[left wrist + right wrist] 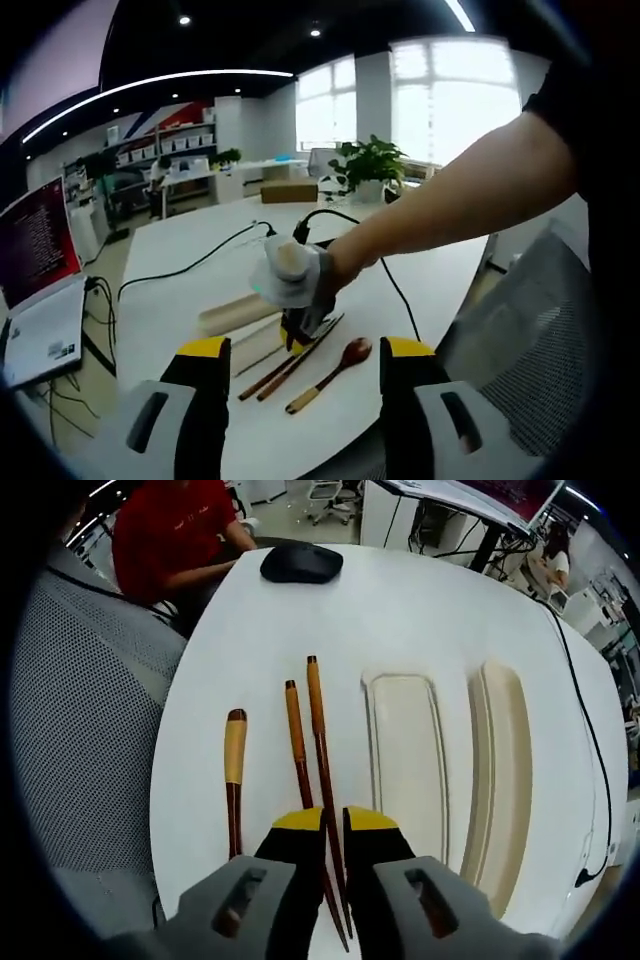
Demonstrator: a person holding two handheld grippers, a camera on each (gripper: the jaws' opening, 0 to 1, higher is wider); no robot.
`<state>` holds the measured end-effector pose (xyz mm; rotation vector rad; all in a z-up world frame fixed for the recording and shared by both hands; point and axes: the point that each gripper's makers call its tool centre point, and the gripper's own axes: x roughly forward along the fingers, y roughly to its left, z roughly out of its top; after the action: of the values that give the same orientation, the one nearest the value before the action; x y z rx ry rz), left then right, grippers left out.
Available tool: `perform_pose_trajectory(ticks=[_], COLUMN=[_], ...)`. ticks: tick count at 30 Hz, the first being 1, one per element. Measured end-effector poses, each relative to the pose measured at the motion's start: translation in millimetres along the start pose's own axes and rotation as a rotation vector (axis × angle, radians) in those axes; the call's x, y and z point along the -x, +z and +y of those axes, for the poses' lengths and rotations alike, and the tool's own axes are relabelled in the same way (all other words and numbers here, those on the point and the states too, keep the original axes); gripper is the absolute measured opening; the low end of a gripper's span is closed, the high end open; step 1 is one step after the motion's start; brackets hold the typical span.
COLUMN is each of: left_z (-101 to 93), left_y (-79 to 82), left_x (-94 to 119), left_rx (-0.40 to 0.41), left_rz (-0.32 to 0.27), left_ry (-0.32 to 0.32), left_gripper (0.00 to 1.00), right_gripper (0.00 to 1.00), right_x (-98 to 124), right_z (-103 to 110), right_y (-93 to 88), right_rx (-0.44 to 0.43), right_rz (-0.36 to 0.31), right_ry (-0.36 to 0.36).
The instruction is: Arrange the utensils inside the cutlery case until each visible utensil rests in its matching compartment.
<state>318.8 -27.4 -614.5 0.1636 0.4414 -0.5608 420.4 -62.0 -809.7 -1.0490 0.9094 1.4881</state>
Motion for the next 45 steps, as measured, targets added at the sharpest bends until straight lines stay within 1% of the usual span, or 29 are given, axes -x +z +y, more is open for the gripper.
perform_pose_trajectory(ticks=[3, 10, 17, 32, 36, 38, 43, 45], left_z=[0.2, 0.6, 2.5, 2.8, 2.9, 2.2, 2.2, 1.9], left_y=[0.3, 0.5, 1.3, 2.3, 8.2, 6.8, 6.2, 5.8], left_x=[-0.1, -0.6, -0.2, 0.0, 0.8, 0.6, 0.6, 0.5], left_rx=[-0.001, -0.001, 0.0, -0.018, -0.014, -0.01, -0.014, -0.013], left_rz=[0.001, 0.004, 0.003, 0.002, -0.026, -0.02, -0.018, -0.016], left_ry=[0.0, 0.0, 0.007, 0.012, 0.014, 0.009, 0.011, 0.009], left_gripper=[0.62, 0.62, 0.62, 0.6, 0.61, 0.61, 0.61, 0.61], right_gripper=[0.04, 0.05, 0.08, 0.07, 0.08, 0.08, 0.07, 0.07], right_x=[-1.7, -4.1, -7.2, -9.0, -9.3, -9.4, -10.8, -10.7], right_z=[1.5, 0.1, 0.8, 2.4, 2.8, 2.6, 1.6, 2.8], right_y=[-1.6, 1.0, 0.1, 0.1, 0.1, 0.3, 1.0, 0.8], right_rx=[0.003, 0.007, 0.016, 0.036, 0.035, 0.029, 0.037, 0.052], right_rz=[0.011, 0.012, 0.03, 0.049, 0.054, 0.057, 0.082, 0.113], right_ry=[0.012, 0.009, 0.015, 0.017, 0.02, 0.024, 0.022, 0.005])
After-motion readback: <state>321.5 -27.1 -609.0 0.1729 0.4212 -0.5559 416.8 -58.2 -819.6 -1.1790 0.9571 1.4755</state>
